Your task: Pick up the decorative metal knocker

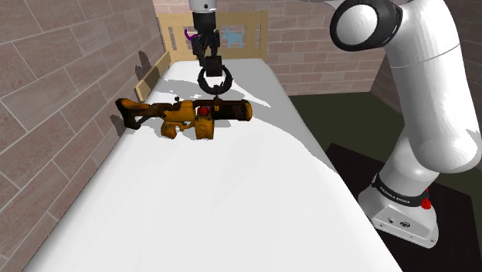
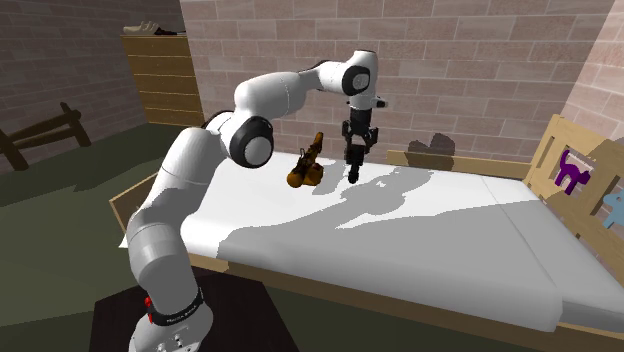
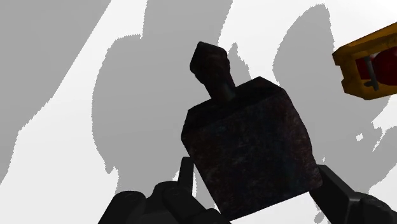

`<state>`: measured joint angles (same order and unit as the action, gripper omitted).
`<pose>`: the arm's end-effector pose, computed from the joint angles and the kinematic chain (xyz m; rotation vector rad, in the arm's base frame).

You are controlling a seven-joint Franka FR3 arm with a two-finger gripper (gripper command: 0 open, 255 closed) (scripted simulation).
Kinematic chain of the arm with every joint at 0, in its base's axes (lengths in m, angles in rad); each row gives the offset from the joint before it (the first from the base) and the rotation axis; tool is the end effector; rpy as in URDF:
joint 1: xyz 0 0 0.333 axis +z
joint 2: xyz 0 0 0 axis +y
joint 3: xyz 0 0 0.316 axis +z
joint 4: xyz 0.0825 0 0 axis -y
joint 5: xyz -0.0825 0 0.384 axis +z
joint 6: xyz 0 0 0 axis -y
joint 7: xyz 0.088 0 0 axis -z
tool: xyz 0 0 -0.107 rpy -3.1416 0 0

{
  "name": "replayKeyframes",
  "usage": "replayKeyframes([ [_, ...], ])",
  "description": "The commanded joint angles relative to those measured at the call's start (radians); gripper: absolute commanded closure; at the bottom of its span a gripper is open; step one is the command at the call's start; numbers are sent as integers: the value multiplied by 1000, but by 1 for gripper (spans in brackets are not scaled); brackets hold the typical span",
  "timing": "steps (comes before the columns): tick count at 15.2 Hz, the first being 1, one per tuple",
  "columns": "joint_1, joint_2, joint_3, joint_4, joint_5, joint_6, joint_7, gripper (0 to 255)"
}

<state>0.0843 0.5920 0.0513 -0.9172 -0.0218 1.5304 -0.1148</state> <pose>0.7085 0.0817 0.5504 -3.1119 -0.3756 -0.0341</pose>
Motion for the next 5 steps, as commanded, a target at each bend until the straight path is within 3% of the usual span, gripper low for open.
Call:
replayKeyframes([
  [1, 2, 25, 0, 72, -1, -47, 0, 255],
  [3, 5, 58, -1, 156, -2, -98, 0, 255],
  [5, 5, 60, -1, 163, -2, -102, 0, 255],
])
